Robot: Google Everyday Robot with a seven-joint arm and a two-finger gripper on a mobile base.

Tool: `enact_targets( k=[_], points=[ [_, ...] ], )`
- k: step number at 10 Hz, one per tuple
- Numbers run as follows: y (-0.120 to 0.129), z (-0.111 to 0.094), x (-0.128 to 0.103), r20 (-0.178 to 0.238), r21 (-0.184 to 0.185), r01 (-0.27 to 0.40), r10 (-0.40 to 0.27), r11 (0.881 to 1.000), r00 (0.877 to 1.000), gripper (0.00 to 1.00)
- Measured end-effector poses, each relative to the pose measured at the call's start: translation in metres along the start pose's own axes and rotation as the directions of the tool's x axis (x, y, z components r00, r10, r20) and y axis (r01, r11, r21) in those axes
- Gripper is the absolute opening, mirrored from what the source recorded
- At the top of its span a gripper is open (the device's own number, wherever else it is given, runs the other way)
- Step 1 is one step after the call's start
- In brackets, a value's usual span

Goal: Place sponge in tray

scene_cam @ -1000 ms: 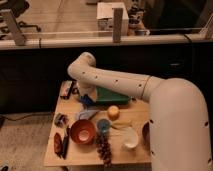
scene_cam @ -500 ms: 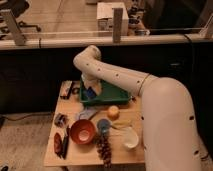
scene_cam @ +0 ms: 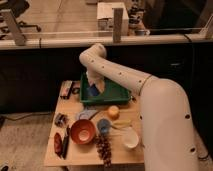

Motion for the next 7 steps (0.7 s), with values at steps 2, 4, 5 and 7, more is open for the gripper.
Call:
enact_targets(
  k=[2, 4, 5, 7],
  points=[
    [-0.0001, 0.0014, 0.0093, 0.008, 0.008, -0.024, 0.024, 1.000, 1.000, 0.07],
    [-0.0038, 0.0020, 0.0109, 0.015, 0.015, -0.031, 0.031, 0.999, 0.999, 0.22],
    [-0.0042, 0.0025, 0.0120, 0.021, 0.018, -0.034, 0.034, 0.999, 0.999, 0.38],
    [-0.0032, 0.0022, 0.0140, 0.022, 0.022, -0.036, 0.036, 0.999, 0.999, 0.55]
  ],
)
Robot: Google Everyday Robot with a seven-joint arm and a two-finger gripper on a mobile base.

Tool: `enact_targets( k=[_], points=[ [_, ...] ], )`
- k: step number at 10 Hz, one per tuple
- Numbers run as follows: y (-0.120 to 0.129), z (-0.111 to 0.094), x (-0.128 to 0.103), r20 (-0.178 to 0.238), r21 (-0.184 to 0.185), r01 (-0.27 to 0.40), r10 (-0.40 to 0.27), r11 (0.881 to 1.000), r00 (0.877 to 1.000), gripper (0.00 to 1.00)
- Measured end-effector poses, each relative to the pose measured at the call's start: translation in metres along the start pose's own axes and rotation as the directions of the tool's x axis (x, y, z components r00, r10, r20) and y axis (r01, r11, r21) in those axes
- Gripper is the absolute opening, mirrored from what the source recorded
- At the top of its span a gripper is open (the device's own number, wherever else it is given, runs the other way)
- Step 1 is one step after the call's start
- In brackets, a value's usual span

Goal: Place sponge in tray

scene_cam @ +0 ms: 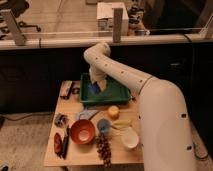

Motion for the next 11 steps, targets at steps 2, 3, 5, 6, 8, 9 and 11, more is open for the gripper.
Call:
enact_targets(
  k=[2, 3, 5, 6, 8, 9, 11],
  points=[
    [0.0021, 0.0001, 0.0004, 0.002, 0.001, 0.003, -0.003, 1.000, 1.000, 0.74],
    [0.0038, 0.0003, -0.0002, 0.003, 0.001, 0.005, -0.005, 1.000, 1.000, 0.80],
    [0.0070, 0.0006, -0.0007, 0.003, 0.008, 0.005, -0.005, 1.000, 1.000, 0.80],
    [0.0077, 0.0006, -0.0011, 0.004, 0.012, 0.004, -0.004, 1.000, 1.000, 0.80],
    [0.0098, 0.0006, -0.0014, 0.004, 0.018, 0.001, -0.001, 1.000, 1.000, 0.80],
    [0.0105, 0.0008, -0.0013, 0.005, 0.020, 0.000, 0.000, 1.000, 1.000, 0.80],
    [0.0108, 0.0005, -0.0005, 0.006, 0.025, -0.003, 0.003, 1.000, 1.000, 0.80]
  ],
)
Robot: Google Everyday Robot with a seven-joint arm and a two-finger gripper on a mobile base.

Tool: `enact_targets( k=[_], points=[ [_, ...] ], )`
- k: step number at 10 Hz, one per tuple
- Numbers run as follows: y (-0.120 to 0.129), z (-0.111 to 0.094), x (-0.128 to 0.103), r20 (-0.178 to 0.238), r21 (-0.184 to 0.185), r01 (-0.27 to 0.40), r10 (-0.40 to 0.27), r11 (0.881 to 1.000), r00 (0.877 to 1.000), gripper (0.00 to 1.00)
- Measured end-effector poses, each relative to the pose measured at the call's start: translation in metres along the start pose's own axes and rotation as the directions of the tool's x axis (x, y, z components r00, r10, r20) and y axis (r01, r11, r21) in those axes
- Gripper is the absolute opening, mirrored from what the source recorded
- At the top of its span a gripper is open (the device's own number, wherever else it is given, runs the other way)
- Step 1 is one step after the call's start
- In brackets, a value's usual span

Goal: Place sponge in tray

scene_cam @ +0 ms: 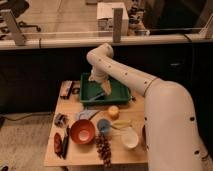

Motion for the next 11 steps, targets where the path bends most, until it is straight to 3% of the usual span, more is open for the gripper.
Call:
enact_targets(
  k=[11],
  points=[
    [0.0021, 0.0017, 0.0010, 0.020, 0.005, 0.009, -0.009, 1.000, 1.000, 0.80]
  ],
)
